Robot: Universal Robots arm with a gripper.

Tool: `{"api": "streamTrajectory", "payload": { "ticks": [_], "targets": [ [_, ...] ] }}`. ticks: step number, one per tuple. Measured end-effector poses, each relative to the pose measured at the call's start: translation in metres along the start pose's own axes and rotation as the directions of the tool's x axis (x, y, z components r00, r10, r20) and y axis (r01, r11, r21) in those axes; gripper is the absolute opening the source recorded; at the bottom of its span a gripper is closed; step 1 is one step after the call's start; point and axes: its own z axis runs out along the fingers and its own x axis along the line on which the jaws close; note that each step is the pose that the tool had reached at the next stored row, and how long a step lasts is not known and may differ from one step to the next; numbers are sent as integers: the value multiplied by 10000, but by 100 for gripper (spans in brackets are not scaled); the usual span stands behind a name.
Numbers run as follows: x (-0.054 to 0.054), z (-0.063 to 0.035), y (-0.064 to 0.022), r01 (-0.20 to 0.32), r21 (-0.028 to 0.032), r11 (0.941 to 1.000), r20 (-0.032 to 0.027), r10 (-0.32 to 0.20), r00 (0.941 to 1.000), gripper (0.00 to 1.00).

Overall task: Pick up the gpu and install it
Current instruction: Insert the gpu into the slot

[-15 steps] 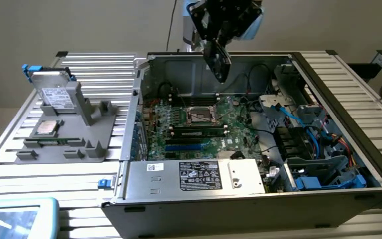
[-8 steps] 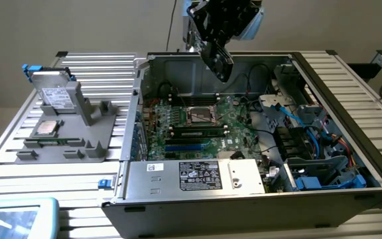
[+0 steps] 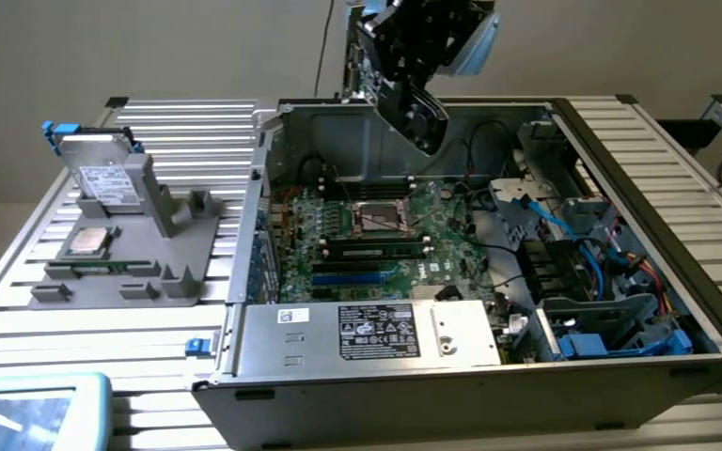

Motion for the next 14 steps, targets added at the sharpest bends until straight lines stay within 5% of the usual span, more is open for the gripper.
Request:
{"api": "streamTrajectory", "payload": {
  "ticks": [7, 14],
  "targets": [
    [0, 1, 0, 1254, 115, 9920, -59, -1253, 9921, 27],
    [0, 3, -1, 2509, 199, 9678, -169, -2506, 9680, 27]
  ]
}}
